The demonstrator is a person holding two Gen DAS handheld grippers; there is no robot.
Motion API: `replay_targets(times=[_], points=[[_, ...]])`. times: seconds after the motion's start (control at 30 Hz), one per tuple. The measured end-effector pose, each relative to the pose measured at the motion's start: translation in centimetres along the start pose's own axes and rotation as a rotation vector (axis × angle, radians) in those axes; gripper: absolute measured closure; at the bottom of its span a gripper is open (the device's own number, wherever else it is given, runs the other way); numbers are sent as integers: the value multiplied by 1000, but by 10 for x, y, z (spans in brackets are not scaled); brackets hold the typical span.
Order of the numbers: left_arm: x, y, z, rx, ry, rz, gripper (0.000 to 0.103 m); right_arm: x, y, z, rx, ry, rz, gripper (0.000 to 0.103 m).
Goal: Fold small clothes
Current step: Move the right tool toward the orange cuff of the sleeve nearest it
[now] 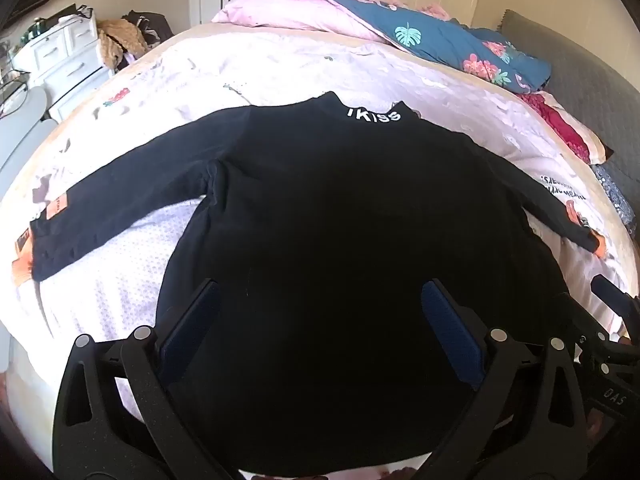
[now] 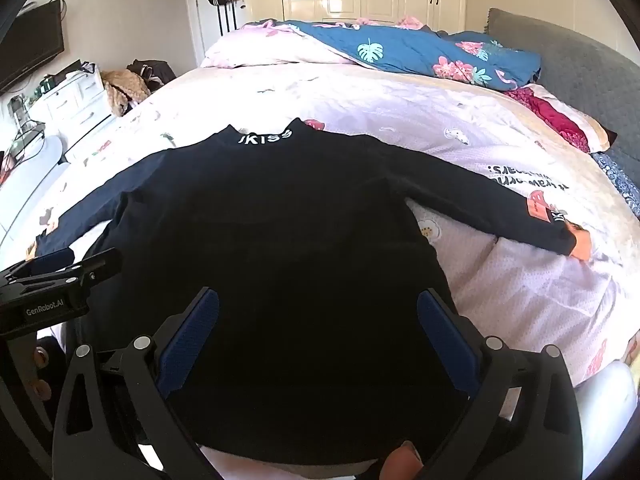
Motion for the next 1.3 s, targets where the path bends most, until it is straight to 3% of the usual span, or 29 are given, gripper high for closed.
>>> replay_targets(times=[0.33, 0.73, 0.93, 1.3], points=[[0, -3, 18, -22, -30, 10, 9, 5, 2, 25, 14, -23, 2, 4], [12, 2, 38, -38, 9, 5, 9, 9, -9, 56, 53, -57, -16, 4], [17, -8, 52, -20, -20, 11, 9, 12, -22, 72, 85, -82, -41, 4], [36, -27, 76, -34, 1, -14, 9, 23, -55, 94, 157, -95, -89, 4]])
Point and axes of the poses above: each gripper's, at about its wrist camera, not at the fingertips, and x roughly the way its jaws point, y to its left, z to its top, the point moved 9 cm from there along x, roughly the way its jaws point, and after that the axes turned 1 degree about x, right-handed, at the moved point
